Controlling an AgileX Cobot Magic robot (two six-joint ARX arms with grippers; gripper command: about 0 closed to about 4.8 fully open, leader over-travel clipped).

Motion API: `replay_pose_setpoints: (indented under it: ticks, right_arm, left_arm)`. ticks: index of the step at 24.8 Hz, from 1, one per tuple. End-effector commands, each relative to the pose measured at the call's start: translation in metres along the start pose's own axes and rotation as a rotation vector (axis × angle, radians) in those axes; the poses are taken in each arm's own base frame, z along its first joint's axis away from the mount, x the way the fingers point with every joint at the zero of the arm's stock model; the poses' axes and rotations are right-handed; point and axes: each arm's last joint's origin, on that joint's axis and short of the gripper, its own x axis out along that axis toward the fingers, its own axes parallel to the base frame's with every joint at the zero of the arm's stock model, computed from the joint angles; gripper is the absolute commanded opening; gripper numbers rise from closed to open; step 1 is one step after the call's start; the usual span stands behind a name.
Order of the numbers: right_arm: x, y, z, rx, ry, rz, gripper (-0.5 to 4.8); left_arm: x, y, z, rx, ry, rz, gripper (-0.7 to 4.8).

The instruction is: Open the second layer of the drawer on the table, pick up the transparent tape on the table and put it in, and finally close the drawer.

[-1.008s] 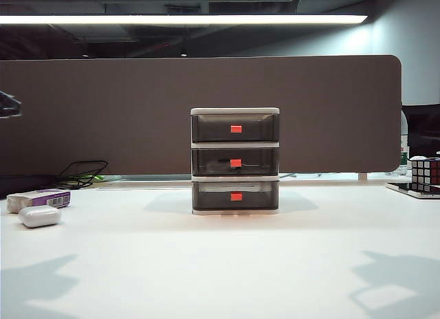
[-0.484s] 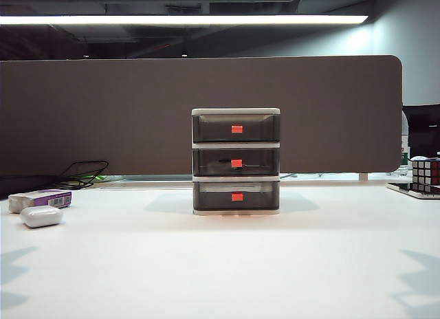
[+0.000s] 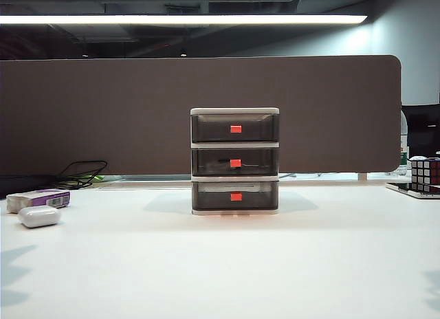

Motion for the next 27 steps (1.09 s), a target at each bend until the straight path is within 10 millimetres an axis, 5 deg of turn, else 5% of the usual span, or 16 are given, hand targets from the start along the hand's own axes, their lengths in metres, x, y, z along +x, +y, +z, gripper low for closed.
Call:
replay_pose_setpoints:
  ticks: [1,12,27]
  right_arm:
    - [0.0,-0.001,0.002,-0.01,-0.042,-0.026,-0.05]
    - [0.0,-0.001,0.002,-0.004,-0.042,-0.049,-0.05]
    - [0.0,-0.002,0.003,-0.001,-0.052,-0.077,-0.05]
  left_arm:
    - [0.0,0.002,0.004,0.004,-0.032,0.037,-0.06]
    - [-0.018,0.013,0.009,-0.082,-0.118,0.094,-0.06]
    - [-0.018,0.013,0.007,-0.092,-0.089,0.11,-0.06]
